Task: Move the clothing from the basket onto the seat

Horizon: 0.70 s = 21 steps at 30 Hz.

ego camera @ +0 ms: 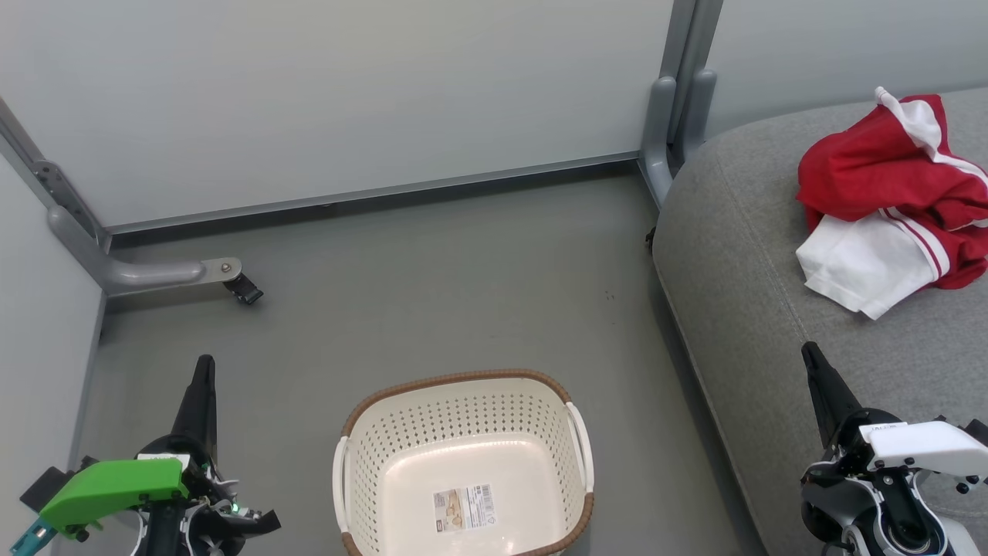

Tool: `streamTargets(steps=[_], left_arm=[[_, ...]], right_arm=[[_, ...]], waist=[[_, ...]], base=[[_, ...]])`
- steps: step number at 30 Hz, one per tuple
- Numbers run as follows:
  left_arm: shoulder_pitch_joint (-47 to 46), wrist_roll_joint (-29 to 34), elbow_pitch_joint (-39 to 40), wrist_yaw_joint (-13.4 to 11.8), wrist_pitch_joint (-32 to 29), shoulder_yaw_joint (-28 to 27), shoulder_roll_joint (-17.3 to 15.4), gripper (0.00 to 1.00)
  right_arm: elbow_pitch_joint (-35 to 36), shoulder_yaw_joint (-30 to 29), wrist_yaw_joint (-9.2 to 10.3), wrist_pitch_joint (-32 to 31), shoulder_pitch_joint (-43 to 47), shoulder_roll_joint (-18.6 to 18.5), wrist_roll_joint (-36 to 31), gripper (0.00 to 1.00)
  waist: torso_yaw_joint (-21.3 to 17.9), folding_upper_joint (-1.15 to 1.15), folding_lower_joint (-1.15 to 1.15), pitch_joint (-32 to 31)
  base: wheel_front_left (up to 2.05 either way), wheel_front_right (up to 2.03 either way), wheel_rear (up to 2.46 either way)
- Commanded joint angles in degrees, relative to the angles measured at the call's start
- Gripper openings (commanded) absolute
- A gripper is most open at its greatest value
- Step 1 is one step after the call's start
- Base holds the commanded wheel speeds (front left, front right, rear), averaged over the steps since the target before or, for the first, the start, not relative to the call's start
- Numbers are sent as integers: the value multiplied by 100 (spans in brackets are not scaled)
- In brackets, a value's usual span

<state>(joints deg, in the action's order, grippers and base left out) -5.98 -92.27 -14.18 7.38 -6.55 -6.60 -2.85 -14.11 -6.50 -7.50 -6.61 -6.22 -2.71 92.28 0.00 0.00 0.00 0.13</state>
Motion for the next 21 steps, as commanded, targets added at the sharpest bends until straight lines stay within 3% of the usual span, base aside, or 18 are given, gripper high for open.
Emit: streamTargets(steps=[1,21], left_arm=[[-65,-24,17,23,-18,-10,-5,0],[-65,-24,17,23,-18,-10,-5,0]], right_arm=[[-7,-11,2,-7,-26,-33,23,0],[-7,-11,2,-7,-26,-33,23,0]], waist=[[0,0,0,0],[0,0,0,0]], base=[[0,0,0],[0,0,0]])
